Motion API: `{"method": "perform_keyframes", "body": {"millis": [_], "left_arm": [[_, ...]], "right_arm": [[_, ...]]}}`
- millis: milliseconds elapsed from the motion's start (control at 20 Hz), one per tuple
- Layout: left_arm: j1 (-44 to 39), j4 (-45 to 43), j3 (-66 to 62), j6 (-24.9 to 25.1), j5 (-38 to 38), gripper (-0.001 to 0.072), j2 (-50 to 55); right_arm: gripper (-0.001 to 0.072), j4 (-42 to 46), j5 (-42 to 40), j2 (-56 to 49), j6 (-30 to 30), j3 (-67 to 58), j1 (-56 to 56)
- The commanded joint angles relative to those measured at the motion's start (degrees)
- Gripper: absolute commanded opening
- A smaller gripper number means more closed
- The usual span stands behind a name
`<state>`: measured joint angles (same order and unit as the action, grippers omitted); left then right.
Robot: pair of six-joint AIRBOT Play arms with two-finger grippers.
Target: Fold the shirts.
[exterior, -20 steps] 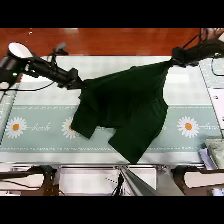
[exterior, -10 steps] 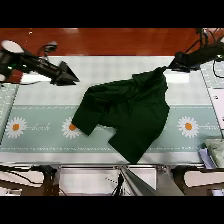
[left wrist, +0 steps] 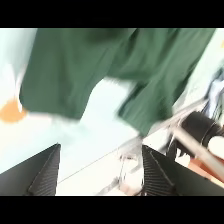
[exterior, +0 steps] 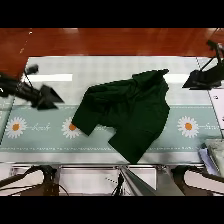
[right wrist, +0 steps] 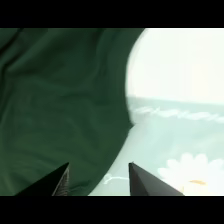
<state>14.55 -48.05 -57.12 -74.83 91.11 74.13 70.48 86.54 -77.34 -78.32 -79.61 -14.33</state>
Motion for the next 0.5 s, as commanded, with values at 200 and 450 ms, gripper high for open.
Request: {"method": "perform_keyframes", "body": {"millis": [200,450], "left_arm": [[-4.3,4.1,24.7,4.4,-14.8,0.0583,-3.8],[-12.1,8.2,25.2,4.3,-24.4,0.0581,0.5]], "right_arm": [[0.046,-2.0,-8.5,8.7,1.2,17.4,-0.3],[0.0459,-2.0,-9.2,8.9,1.6,18.4,-0.3]]}}
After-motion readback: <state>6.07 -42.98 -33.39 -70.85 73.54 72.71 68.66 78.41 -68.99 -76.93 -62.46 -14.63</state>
